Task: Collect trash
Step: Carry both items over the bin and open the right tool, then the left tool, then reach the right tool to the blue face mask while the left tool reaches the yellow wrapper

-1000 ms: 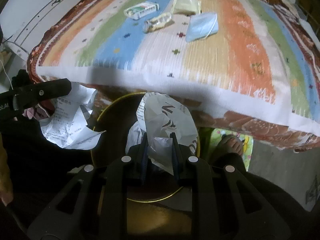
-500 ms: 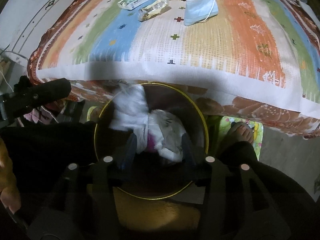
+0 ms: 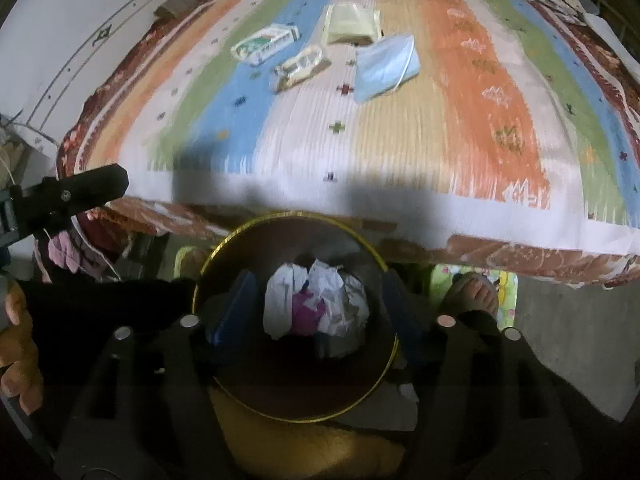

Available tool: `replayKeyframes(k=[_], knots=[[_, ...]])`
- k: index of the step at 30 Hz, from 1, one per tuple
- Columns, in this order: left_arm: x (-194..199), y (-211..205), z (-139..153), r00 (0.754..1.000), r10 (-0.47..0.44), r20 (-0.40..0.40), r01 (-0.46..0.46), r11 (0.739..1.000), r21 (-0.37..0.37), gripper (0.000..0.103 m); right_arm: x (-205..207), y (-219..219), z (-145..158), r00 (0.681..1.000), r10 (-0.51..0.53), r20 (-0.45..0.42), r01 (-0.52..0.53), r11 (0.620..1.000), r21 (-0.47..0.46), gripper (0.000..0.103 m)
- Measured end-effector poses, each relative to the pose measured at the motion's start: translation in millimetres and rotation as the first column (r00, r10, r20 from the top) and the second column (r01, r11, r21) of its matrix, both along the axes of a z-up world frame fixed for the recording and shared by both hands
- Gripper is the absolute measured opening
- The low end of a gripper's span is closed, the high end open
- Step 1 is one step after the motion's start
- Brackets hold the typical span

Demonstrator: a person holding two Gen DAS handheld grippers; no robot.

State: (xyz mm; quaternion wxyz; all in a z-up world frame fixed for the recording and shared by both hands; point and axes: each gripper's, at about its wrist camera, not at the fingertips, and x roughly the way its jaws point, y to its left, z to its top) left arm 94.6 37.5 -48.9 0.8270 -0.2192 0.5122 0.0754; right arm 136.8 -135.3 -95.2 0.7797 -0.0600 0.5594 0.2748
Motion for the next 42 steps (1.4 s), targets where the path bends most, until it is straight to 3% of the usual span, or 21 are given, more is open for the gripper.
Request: replayKeyframes(k=[14,21,27,42], knots=[[39.5,10.2,11.9,0.998,-0.062,-0.009,0.063,0.983,0.172,0.097,46.0,0.5,32.1,0.997,-0.038,0.062,0.036,0.999,0.027,0.083],[63.4,10.2,10.9,0.995,-0.097,-0.033,0.102,0.962,0.255,0.097,73.5,3.8,38.2,0.995,-0.064,0.076,0.063,0.998,0.021,0.093],[85.9,17.3,9.0,0.992,-0.121,-0.039,0.127,0.942,0.312,0.097,100.5,11.5,38.7,0.994,-0.075,0.085,0.075,0.997,0.007,0.094],[146.5,41.8,-33.5,0.975,-0.212,-0.070,0.223,0.941,0.255,0.097,160.8,35.1,23.1,0.993,-0.100,0.064,0.099,0.995,0.027,0.094]])
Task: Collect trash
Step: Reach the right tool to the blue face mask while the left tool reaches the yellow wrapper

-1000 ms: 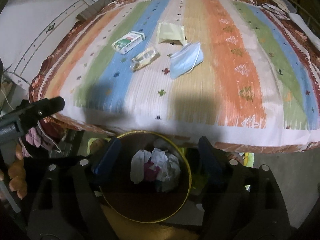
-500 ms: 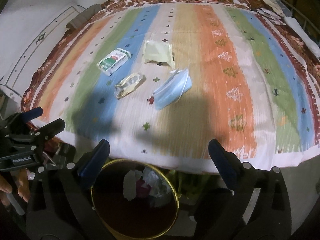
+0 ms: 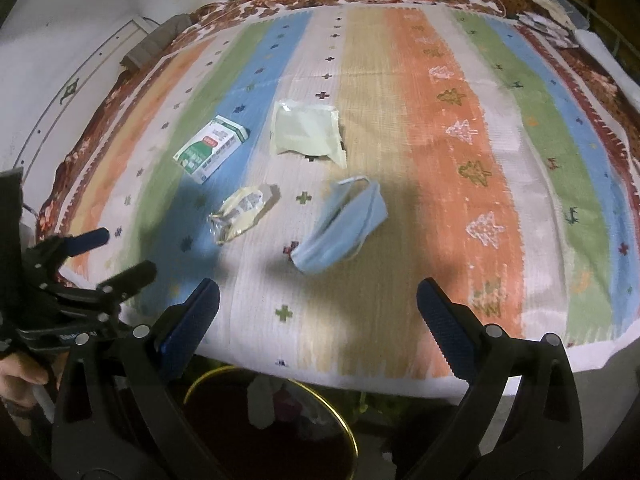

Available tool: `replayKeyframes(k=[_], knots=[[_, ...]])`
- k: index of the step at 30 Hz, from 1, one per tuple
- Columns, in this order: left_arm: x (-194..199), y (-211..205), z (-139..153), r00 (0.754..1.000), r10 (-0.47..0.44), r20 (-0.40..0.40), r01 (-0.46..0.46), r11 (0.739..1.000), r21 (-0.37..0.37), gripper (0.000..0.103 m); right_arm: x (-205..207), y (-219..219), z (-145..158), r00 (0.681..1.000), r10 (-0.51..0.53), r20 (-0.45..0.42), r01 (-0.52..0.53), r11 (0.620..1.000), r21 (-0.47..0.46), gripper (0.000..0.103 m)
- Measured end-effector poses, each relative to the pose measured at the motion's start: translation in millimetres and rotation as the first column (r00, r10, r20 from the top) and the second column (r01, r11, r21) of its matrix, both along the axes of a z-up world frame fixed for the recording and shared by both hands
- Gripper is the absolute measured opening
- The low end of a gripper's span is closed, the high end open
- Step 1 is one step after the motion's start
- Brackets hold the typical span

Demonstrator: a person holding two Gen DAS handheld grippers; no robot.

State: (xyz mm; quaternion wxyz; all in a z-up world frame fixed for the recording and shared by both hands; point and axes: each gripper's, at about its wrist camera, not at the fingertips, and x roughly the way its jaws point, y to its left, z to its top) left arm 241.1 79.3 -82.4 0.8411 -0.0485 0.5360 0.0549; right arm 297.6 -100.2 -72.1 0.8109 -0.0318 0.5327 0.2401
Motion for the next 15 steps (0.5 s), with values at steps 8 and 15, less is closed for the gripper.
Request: replayKeyframes(k=[8,15], knots=[[27.8,8.3,-17.1,0.999,-0.036,0.003,0.036,0.995,-0.093,0.092,29.6,14.1,-19.7,1.000,0.014,0.007,-0.014,1.000,-0.025,0.089],[49.6,7.4,-35.7,0.995,-0.101,-0.021,0.097,0.988,-0.124,0.082,46.0,18.7,-35.2,0.999,-0.015,-0.035,0.013,0.999,-0.042,0.079]])
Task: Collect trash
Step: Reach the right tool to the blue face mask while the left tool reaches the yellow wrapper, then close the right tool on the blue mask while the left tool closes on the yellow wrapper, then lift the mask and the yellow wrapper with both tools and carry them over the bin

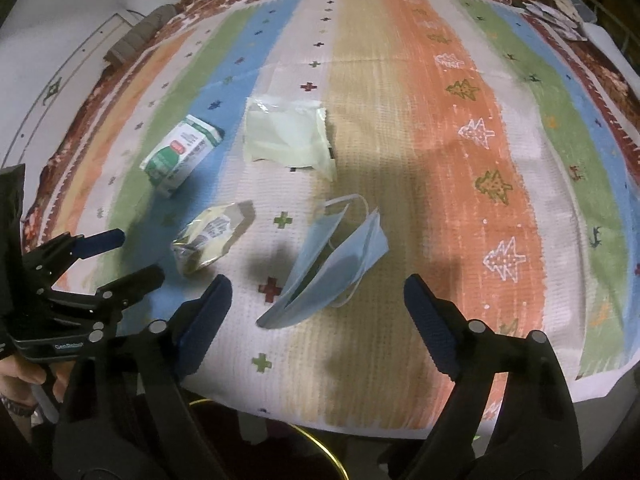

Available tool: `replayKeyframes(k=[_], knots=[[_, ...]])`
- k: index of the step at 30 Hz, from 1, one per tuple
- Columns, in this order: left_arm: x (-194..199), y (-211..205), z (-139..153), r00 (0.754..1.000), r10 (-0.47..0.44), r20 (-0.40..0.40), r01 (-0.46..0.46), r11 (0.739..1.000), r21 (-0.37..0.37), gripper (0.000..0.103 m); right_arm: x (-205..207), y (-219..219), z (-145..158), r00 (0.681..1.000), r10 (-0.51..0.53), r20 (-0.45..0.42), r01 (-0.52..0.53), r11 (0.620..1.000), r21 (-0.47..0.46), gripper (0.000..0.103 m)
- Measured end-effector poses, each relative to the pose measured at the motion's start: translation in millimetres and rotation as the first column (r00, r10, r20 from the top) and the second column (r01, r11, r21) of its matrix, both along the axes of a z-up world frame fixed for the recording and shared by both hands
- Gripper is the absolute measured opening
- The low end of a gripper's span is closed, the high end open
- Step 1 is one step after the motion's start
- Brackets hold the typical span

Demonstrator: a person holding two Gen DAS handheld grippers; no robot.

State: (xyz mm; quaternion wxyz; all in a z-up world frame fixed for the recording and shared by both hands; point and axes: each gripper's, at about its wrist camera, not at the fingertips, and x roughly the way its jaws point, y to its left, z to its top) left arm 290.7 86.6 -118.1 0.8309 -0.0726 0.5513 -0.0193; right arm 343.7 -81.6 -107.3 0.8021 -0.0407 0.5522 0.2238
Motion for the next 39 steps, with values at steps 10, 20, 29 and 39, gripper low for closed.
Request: replayKeyframes(k=[10,20,29,39], knots=[[23.3,1.2,-19.1,1.000,-0.028,-0.013,0.027,0.998,-0.050,0.063,12.2,4.2,-17.4,0.999,0.001,-0.043,-0.002,1.000,-0.019,0.043],[33.4,-13.5,-30.1,0.997,-0.071,-0.030,0.069,0.995,-0.074,0.017,8.8,10.9,-20.2,0.998,0.040,-0.049,-0.041,0.999,-0.024,0.007],[26.6,-13.5,-16.5,0.999,0.033,-0.039,-0.035,0.998,-0.061,0.011,1.3,15.4,-10.5,0.997,0.078,-0.027,-0.078,0.997,-0.007,0.003],[3.8,-0.1,17.6,0.991,0.132,0.006,-0.131,0.988,-0.080,0.011,-14.5,16.2,7.6,0.993,0.117,0.011,-0.117,0.993,0.014,0.003]])
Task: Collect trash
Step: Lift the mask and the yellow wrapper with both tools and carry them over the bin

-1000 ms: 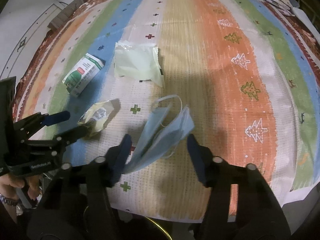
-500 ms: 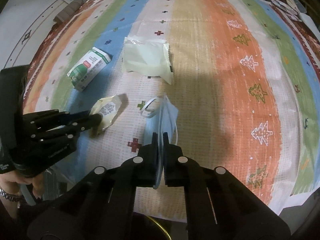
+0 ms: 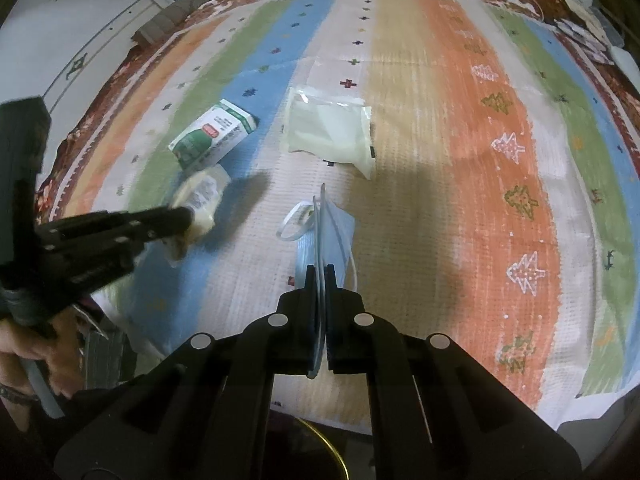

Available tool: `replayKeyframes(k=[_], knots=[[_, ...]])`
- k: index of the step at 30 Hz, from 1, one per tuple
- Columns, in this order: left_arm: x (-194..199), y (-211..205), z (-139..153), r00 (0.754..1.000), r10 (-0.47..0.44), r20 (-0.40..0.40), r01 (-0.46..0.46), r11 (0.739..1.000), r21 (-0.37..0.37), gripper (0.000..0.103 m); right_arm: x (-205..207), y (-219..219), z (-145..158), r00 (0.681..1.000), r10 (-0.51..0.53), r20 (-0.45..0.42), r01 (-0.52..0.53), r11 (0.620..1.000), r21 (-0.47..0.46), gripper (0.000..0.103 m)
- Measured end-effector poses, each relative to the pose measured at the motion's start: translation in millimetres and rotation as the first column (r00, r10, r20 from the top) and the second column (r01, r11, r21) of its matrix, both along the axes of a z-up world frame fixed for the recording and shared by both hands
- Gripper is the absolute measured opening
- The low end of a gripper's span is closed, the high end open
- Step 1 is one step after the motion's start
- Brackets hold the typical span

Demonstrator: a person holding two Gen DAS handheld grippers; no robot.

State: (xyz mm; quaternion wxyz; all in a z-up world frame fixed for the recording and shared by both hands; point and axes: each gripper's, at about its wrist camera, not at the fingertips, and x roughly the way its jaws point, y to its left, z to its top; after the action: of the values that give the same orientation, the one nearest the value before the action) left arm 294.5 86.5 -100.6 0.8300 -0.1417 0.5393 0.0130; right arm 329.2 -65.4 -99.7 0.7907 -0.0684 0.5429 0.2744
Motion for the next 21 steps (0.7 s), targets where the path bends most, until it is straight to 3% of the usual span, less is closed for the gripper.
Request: replayKeyframes(k=[6,13,21], knots=[[-20.4,2.9,22.5,0.999,0.050,-0.002,-0.050,0.999,-0.012,0.010,-17.7,-0.5,17.5,0.997,0.028,0.066,-0.026,0.999,-0.030,0.003],[-44.7,-1.1,38.8,0.997,0.080,0.001,-0.080,0.996,-0.039,0.010,-46.1,-0.1,39.4,0.992,0.067,0.111,-0.067,0.998,-0.002,0.003],[-79.0,-9.7,68.3,0.993,0.097,0.067,-0.091,0.992,-0.083,0.010,-75.0,-8.0,62.5,0.985,0.083,0.154,-0.089,0.995,0.033,0.003]])
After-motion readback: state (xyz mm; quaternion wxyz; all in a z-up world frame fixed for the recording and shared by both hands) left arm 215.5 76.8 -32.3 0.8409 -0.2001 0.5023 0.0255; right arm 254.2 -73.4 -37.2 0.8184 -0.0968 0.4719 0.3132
